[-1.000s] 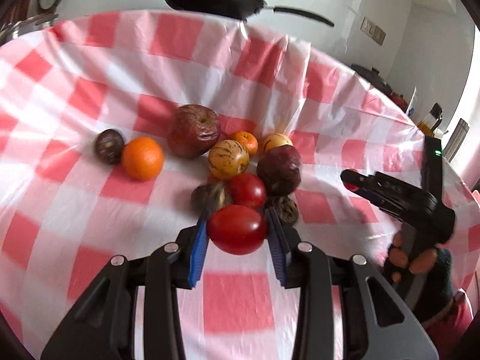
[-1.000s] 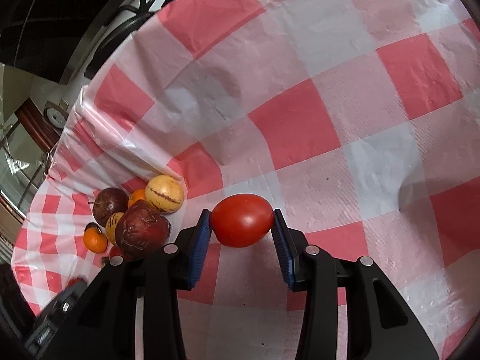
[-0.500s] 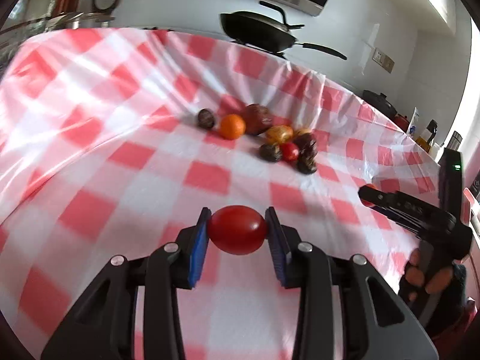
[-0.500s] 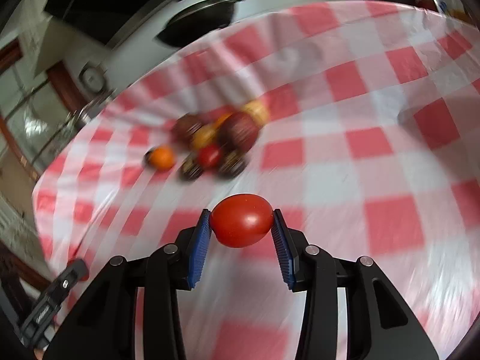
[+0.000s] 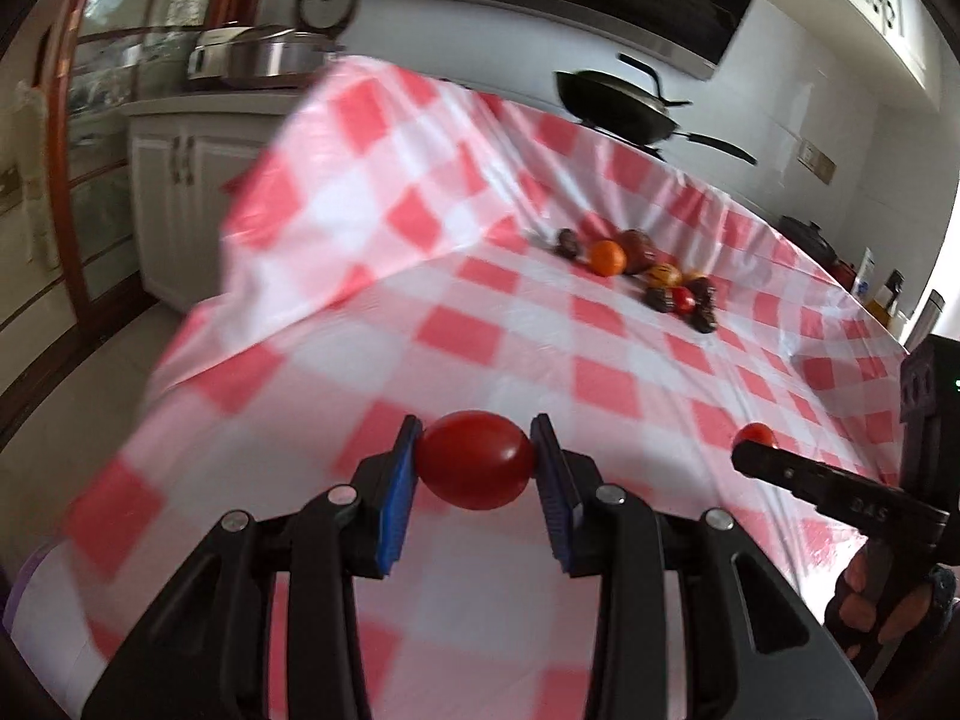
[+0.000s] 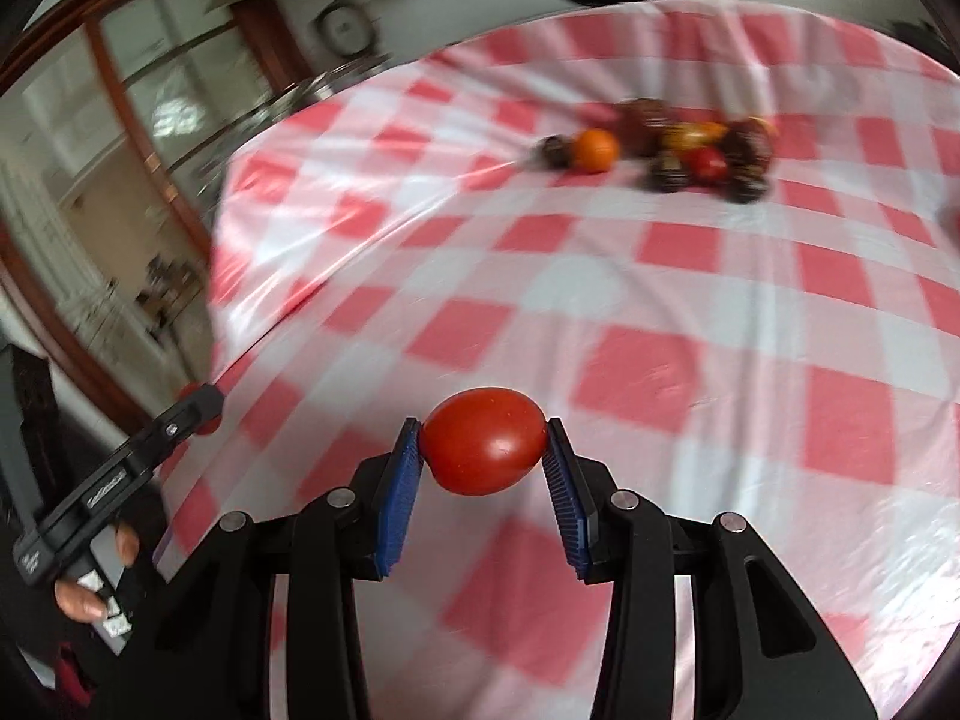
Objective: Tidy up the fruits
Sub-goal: 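Carry both red tomatoes over the white box and open both tools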
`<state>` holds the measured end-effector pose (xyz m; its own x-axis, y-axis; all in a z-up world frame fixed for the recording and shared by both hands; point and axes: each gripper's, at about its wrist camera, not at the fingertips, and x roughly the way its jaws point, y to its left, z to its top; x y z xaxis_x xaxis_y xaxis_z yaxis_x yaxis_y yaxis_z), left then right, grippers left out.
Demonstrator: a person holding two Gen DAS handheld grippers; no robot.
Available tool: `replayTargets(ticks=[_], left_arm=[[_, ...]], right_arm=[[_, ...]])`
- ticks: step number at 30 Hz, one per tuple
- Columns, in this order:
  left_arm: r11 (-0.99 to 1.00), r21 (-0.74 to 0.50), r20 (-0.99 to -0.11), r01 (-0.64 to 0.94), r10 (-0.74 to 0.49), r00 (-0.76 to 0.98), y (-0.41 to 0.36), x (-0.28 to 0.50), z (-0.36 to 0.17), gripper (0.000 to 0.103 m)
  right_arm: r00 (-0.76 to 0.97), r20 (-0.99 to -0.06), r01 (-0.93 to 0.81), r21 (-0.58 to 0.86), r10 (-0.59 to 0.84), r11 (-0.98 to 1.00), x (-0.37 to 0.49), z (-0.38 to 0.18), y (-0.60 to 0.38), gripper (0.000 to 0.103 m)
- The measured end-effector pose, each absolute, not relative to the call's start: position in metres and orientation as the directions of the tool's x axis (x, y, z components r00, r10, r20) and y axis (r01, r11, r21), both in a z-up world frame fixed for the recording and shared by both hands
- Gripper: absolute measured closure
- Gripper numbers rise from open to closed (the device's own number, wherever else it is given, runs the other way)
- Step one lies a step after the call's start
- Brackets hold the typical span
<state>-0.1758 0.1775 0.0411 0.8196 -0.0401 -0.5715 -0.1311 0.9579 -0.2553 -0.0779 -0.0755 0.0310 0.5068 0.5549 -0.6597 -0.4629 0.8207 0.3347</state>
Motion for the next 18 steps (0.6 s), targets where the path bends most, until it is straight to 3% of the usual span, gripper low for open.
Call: replayTargets(ticks=[12,18], left_arm=[[0.929,-0.235,-0.595,-0.286,0.095,0.798,0.25,-0.259,0.018,0.066],[0.891,-0.218,-0.629,-0.398,0.184,0.755,0.29,-0.31,0.0,0.066]], right_arm=[[0.364,-0.697,-0.723,0.207,0.618,0.659,-0.157,0.035,0.036,0.062],[0.248,-0.712,-0.873,0.131,0.657,0.47,-0.215,0.035,0.097,0.062]])
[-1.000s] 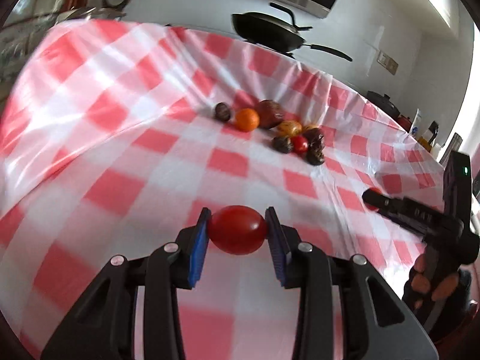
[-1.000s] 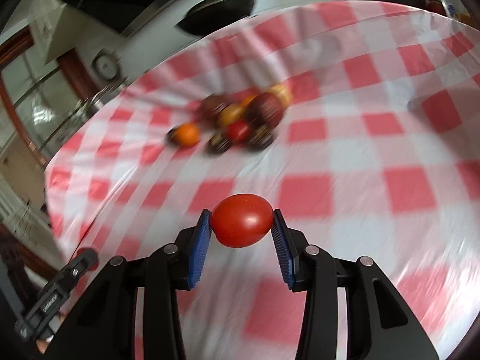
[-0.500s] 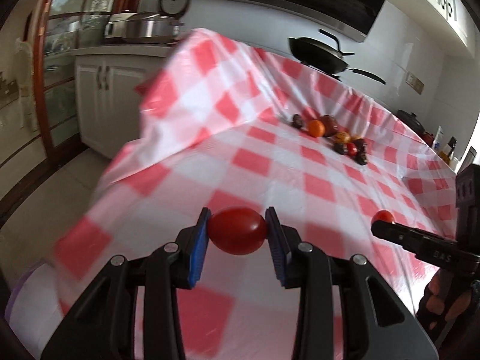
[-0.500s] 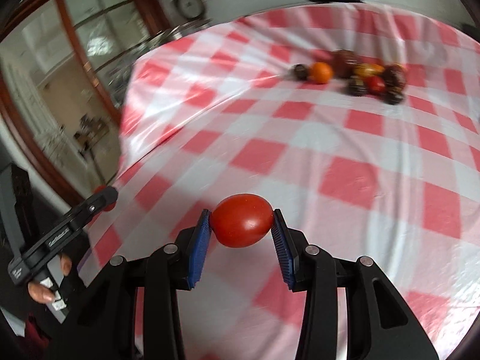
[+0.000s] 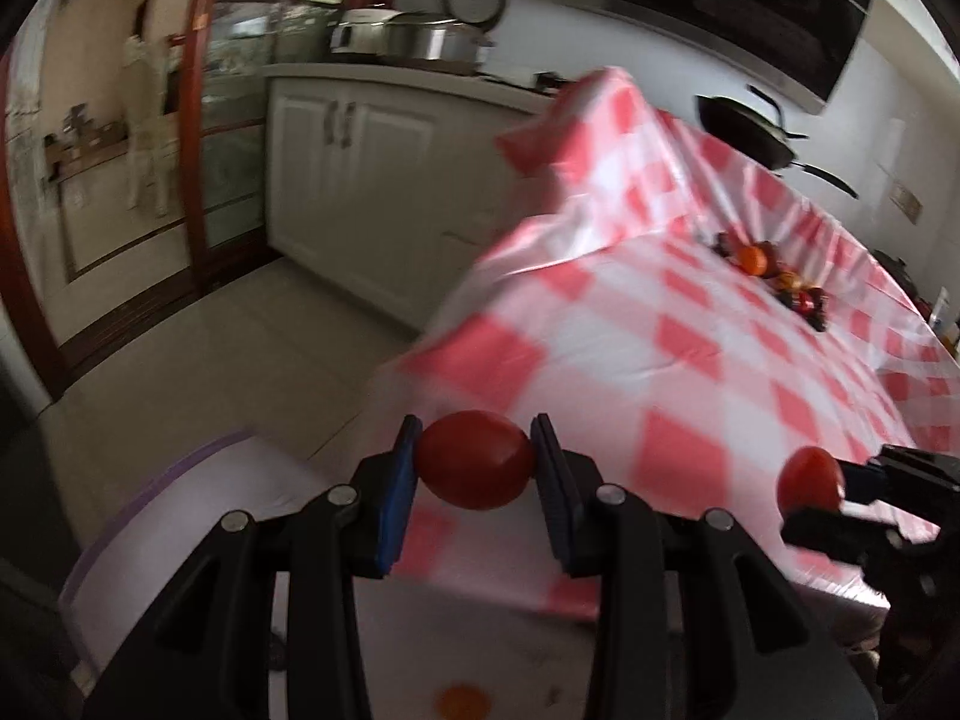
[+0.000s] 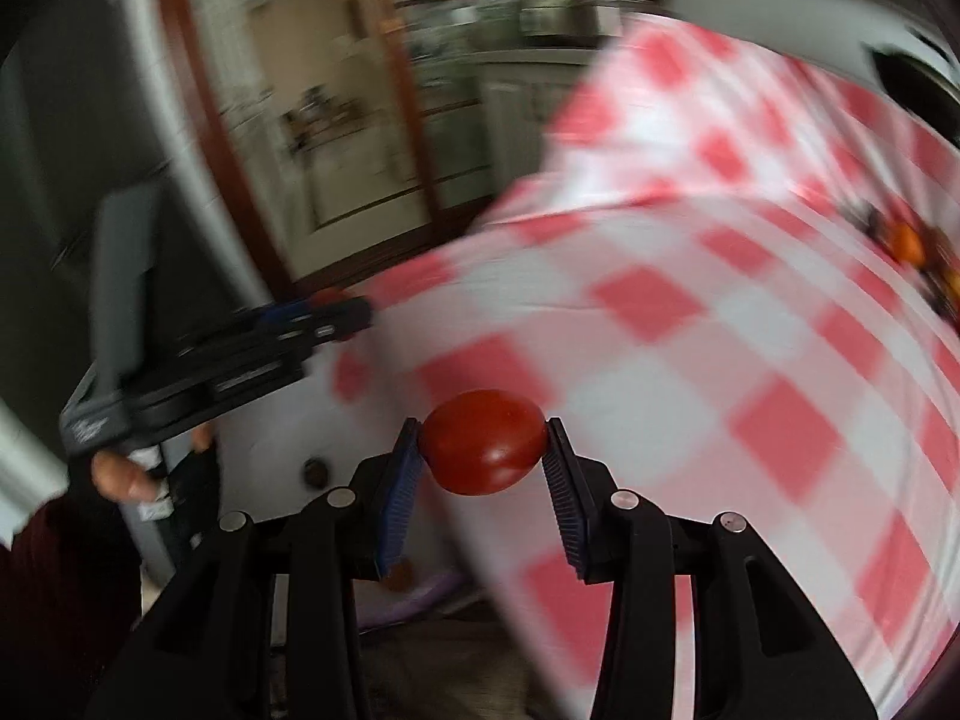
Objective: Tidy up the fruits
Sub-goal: 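Carry both red tomatoes over the white box and open both tools, then move both open tools back to the fruit cluster on the table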
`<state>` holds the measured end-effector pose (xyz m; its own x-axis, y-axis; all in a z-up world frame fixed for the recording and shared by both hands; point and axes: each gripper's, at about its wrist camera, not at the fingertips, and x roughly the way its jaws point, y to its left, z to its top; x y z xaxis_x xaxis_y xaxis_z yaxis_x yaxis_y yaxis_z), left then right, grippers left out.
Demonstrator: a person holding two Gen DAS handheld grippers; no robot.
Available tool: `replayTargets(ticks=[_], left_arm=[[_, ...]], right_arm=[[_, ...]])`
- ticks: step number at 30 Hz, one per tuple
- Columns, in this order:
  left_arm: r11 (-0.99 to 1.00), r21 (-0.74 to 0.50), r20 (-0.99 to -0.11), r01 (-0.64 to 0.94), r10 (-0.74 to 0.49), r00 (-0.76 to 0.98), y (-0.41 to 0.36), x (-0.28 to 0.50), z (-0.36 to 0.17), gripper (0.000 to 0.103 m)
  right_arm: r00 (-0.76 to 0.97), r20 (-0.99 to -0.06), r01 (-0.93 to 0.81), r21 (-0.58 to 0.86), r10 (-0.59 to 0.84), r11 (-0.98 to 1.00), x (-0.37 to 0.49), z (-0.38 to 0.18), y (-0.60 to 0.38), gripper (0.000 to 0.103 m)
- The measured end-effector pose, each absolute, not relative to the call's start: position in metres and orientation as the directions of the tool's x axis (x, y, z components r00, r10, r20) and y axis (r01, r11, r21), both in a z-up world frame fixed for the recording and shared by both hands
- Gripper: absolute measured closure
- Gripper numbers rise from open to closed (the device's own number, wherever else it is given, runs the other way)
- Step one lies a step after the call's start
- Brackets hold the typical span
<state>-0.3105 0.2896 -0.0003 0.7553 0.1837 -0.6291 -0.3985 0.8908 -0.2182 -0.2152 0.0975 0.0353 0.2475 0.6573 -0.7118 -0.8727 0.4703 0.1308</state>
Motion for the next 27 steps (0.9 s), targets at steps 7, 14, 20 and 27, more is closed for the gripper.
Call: replayTargets(ticks=[7,14,20,27], left_arm=[[0.834,-0.106,-0.761,-0.541,0.282,0.584,0.329,-0.331,-0.053,0.065],[0.773,0.004,-0.928,-0.634,0.24,0.286,0.364,-0.315,-0.132,0.065],[0.735,0.024,-0.965,-0.677,0.194,0.176,0.382,-0.324,-0.172,0.065],[0.72,-0.009,-0.969,-0.694,0.165,0.184,0.393,-0.335,-0.183,0.064]], right_arm=[[0.114,-0.803,-0.977,0.018,0.585,0.215,-0.285,-0.005,0.167,0.062],[0.06,-0.93,-0.997,-0.038,0.362,0.068,-0.311,-0.088,0.221,0.062],[0.049,-0.973,-0.997,-0.06,0.224,-0.042,-0.333,-0.132,0.241,0.062],[0.047,-0.988,-0.993,-0.062,0.149,-0.102,-0.348,-0.153,0.246,0.061]])
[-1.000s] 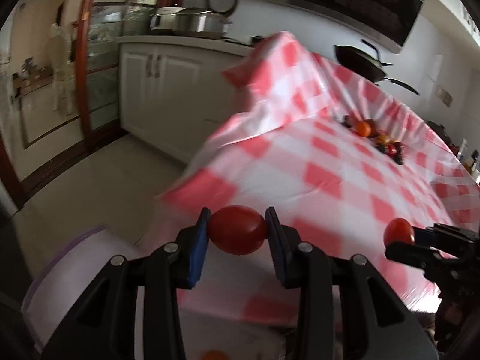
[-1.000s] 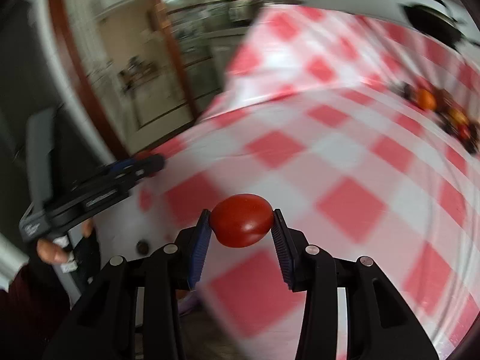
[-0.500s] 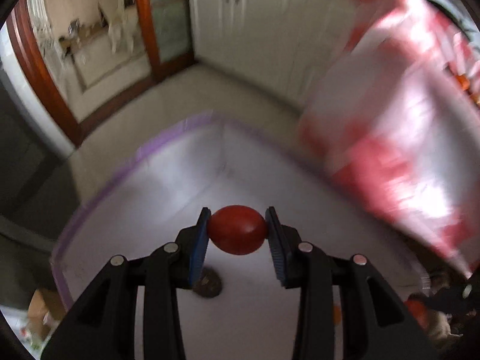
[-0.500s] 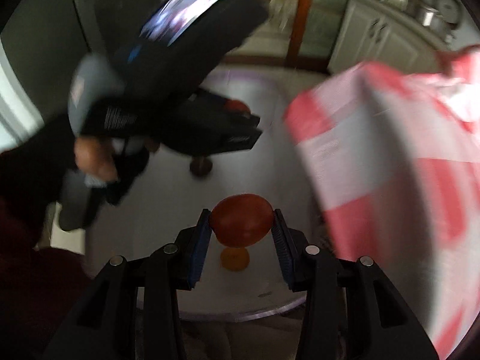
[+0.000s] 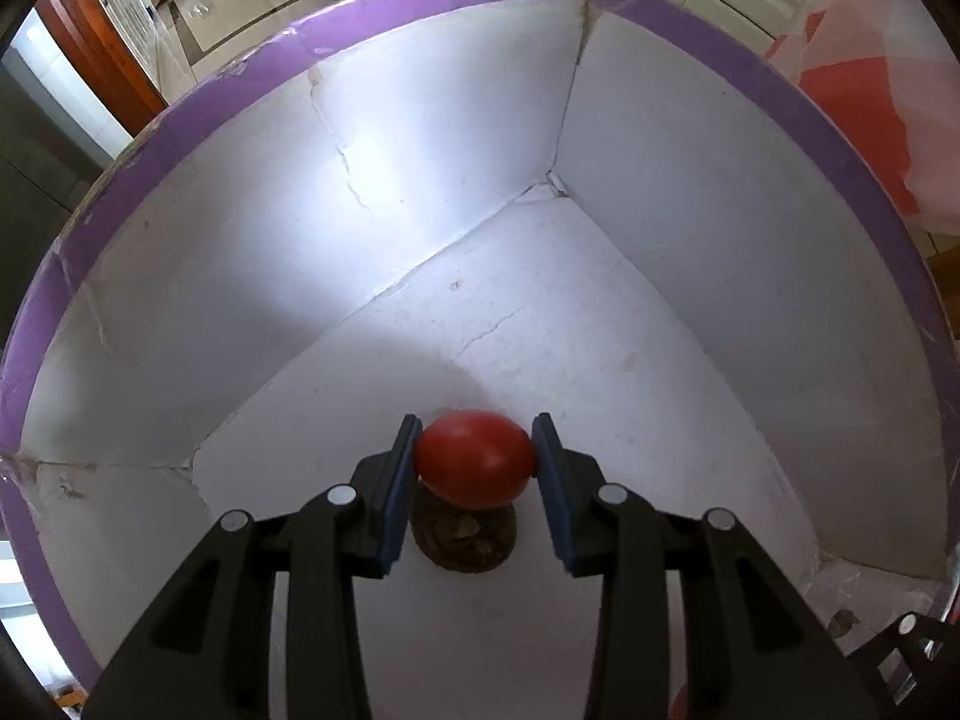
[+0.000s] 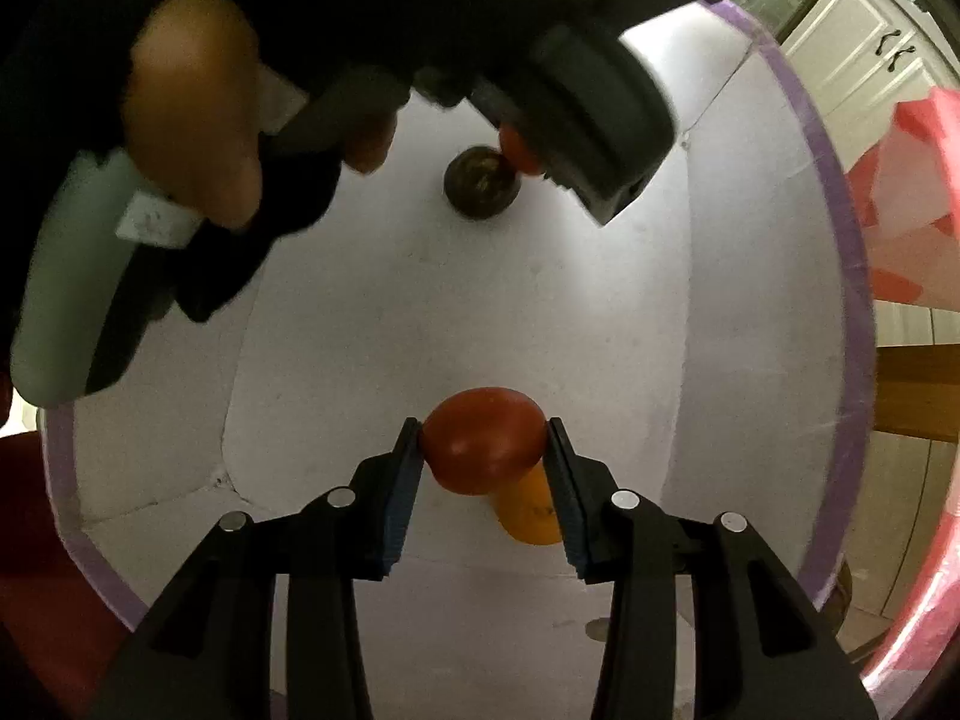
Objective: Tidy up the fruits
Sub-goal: 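Move both open tools back to the fruit cluster on the table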
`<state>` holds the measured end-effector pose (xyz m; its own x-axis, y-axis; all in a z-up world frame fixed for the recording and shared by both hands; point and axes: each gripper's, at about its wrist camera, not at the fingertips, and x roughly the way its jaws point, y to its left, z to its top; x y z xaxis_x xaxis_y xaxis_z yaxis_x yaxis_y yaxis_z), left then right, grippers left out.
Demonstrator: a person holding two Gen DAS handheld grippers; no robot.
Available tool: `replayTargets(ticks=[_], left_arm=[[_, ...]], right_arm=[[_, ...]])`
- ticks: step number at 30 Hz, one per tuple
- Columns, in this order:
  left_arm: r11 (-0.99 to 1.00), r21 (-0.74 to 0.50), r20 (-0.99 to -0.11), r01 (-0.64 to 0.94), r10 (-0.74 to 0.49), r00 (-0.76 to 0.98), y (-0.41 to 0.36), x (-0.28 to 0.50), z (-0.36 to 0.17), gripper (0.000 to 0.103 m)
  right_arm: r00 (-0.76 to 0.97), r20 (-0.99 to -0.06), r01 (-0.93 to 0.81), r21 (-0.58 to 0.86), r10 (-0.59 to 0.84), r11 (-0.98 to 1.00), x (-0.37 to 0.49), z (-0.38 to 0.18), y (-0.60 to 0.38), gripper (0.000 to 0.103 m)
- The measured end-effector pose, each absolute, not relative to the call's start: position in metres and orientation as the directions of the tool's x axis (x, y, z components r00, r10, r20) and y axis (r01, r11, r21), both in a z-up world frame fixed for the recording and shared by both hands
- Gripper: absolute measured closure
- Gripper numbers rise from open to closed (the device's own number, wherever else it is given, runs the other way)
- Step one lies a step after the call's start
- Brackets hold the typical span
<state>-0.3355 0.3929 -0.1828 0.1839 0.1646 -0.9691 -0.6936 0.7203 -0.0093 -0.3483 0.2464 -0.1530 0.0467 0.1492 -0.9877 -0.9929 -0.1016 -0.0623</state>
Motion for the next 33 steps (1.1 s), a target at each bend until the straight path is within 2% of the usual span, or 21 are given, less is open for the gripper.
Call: replayTargets(ticks=[3,5,6,7,9,12,13,15,16,18,20,23,26,29,33], left_arm=[[0.72,0.002,-0.971,-0.694,0.168,0.171,0.395,-0.335,-0.184,0.062],[0.715,0.003,-0.971,-0.699,0.17,0.17,0.396,-0.336,-0.183,0.05],[0.71,0.0,-0.97,-0.704,0.171,0.173,0.394,-0.332,-0.181,0.039],[0.704,-0.007,-0.968,-0.71,0.174,0.182,0.395,-0.333,-0.176,0.031],[0.7,-0.02,-0.959,-0.713,0.188,0.212,0.396,-0.335,-0.163,0.025],[0.698,-0.013,-0.93,-0.716,0.255,0.266,0.396,-0.337,-0.13,0.023],[0.69,-0.004,-0.904,-0.724,0.307,0.298,0.395,-0.337,-0.109,0.023],[0.656,0.04,-0.836,-0.754,0.435,0.335,0.385,-0.336,-0.07,0.022],[0.625,0.077,-0.76,-0.777,0.541,0.36,0.376,-0.336,-0.041,0.014],[0.604,0.093,-0.584,-0.791,0.677,0.448,0.35,-0.339,0.014,0.002],[0.637,0.068,-0.468,-0.768,0.7,0.539,0.325,-0.338,0.055,0.002],[0.747,0.018,-0.377,-0.664,0.621,0.688,0.287,-0.319,0.103,0.002],[0.857,-0.055,-0.376,-0.513,0.458,0.805,0.245,-0.278,0.13,0.001],[0.918,-0.175,-0.42,-0.357,0.258,0.87,0.209,-0.214,0.132,0.002],[0.941,-0.241,-0.475,-0.237,0.099,0.874,0.156,-0.115,0.112,0.002]], right_arm=[[0.051,-0.987,-0.994,-0.065,0.15,-0.092,-0.354,-0.153,0.242,0.061],[0.063,-0.984,-0.994,-0.076,0.166,-0.075,-0.353,-0.148,0.239,0.05],[0.066,-0.981,-0.995,-0.079,0.184,-0.065,-0.352,-0.143,0.236,0.041],[0.065,-0.977,-0.995,-0.078,0.203,-0.059,-0.352,-0.138,0.234,0.038],[0.063,-0.961,-0.996,-0.078,0.27,-0.047,-0.353,-0.117,0.226,0.038],[0.033,-0.916,-0.998,-0.054,0.4,-0.042,-0.354,-0.074,0.211,0.037],[0.012,-0.89,-0.999,-0.033,0.455,-0.039,-0.353,-0.053,0.203,0.036],[-0.023,-0.814,-1.0,0.008,0.58,-0.029,-0.348,-0.007,0.181,0.027],[-0.024,-0.78,-1.0,0.012,0.626,-0.023,-0.344,0.011,0.176,0.023],[0.014,-0.677,-1.0,-0.003,0.736,0.017,-0.329,0.056,0.139,0.019],[0.096,-0.572,-0.995,-0.023,0.815,0.1,-0.306,0.092,0.102,0.016],[0.265,-0.453,-0.958,-0.024,0.851,0.286,-0.264,0.12,0.033,0.016],[0.426,-0.402,-0.883,0.01,0.811,0.469,-0.234,0.128,0.004,0.016],[0.571,-0.415,-0.743,0.106,0.708,0.661,-0.178,0.122,-0.056,0.016],[0.639,-0.493,-0.578,0.199,0.591,0.791,-0.1,0.109,-0.117,0.016]])
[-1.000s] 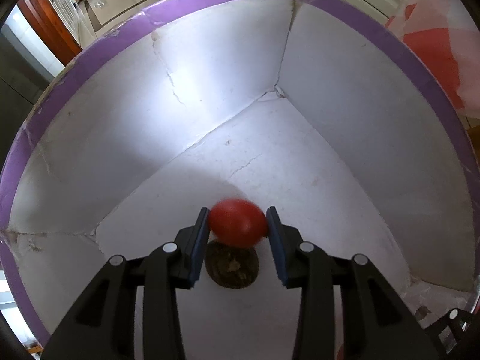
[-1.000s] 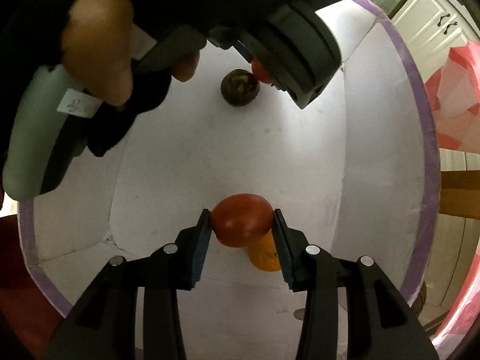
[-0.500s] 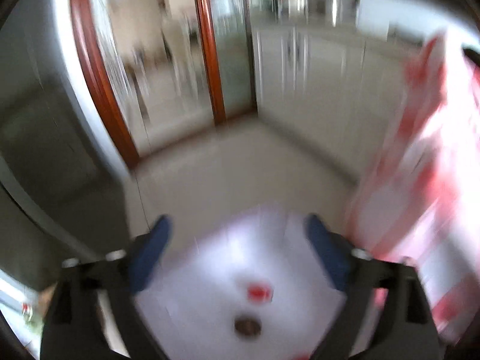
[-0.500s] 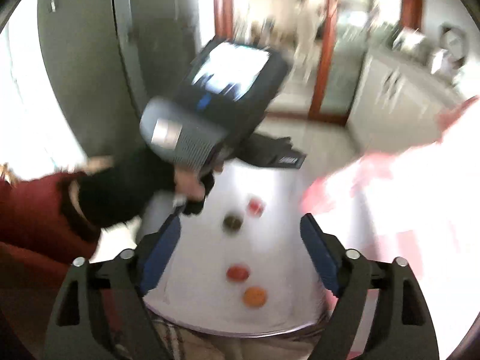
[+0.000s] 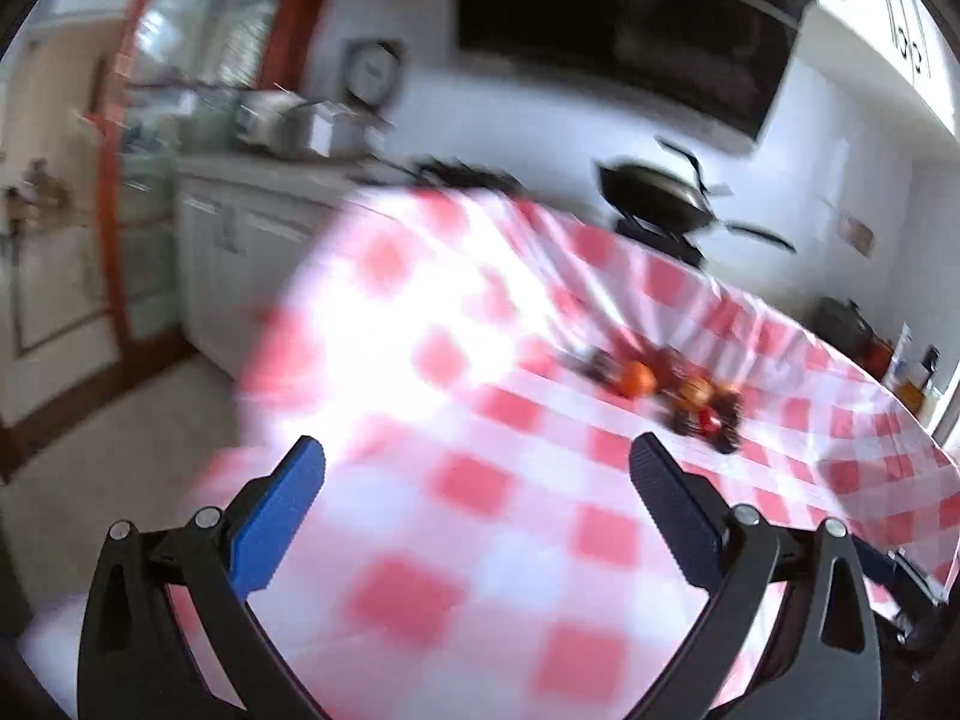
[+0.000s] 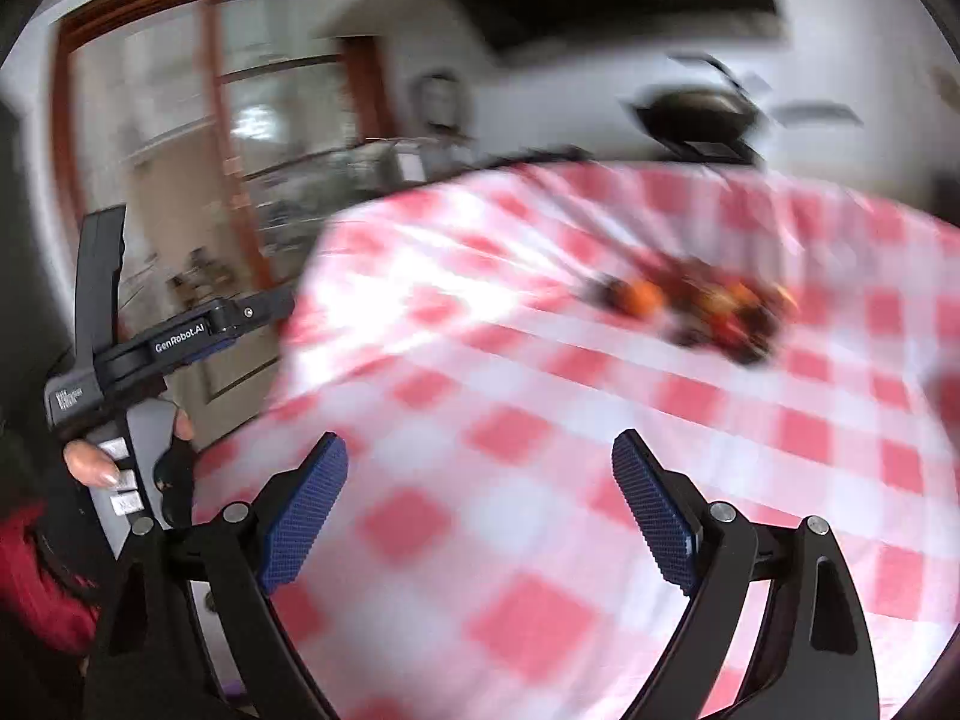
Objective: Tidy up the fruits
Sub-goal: 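Move both open tools back to the fruit cluster on the table, then grasp the dark passion fruit with the right tool while the left tool grasps the orange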
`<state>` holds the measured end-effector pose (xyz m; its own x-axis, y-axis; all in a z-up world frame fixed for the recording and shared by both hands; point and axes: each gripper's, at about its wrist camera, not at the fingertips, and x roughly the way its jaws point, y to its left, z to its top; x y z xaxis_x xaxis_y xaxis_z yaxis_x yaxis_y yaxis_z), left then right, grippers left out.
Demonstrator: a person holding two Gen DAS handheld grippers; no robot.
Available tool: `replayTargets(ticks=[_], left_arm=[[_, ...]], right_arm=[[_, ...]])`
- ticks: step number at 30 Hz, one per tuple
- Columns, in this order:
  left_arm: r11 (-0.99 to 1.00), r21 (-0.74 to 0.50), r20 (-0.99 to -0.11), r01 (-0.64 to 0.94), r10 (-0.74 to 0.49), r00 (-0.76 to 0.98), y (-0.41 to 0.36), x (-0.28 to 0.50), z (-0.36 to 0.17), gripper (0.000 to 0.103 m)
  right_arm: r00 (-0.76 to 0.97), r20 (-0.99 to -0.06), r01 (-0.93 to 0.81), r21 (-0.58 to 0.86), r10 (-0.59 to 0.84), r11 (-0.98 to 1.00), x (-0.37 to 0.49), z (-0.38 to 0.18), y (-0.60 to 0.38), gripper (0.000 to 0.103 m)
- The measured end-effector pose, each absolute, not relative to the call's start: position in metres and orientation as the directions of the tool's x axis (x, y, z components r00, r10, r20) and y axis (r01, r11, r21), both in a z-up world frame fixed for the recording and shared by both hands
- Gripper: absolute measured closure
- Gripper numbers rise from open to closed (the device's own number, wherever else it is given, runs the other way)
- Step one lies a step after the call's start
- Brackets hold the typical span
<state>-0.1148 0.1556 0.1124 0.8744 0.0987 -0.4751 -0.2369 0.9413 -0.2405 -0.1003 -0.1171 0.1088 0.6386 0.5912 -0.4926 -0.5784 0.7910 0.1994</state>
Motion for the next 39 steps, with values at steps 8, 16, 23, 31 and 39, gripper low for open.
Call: replayTargets(ticks=[8,16,23,31,39], left_arm=[[0.93,-0.294,-0.601,-0.221,0.0,0.799,0.078,0.083,0.048,0.002],[0.862,-0.43,-0.602,-0.269,-0.052,0.796,0.077,0.141,0.02,0.002],[0.857,-0.483,-0.553,-0.181,-0.139,0.822,0.08,0.138,0.019,0.002],[0.889,-0.436,-0.566,-0.141,-0.149,0.81,0.067,0.139,0.022,0.002],[0.906,-0.395,-0.597,-0.148,-0.131,0.792,0.059,0.139,0.022,0.002]], right_arm=[[0.745,-0.575,-0.262,0.212,0.337,0.942,0.034,0.062,-0.212,0.016],[0.697,-0.667,-0.232,0.14,0.265,0.963,0.11,0.037,-0.204,0.016],[0.631,-0.74,-0.304,0.039,0.232,0.952,0.163,0.027,-0.173,0.031],[0.574,-0.789,-0.36,-0.005,0.218,0.933,0.188,0.012,-0.148,0.053],[0.579,-0.766,-0.36,0.068,0.28,0.93,0.183,0.017,-0.157,0.062]])
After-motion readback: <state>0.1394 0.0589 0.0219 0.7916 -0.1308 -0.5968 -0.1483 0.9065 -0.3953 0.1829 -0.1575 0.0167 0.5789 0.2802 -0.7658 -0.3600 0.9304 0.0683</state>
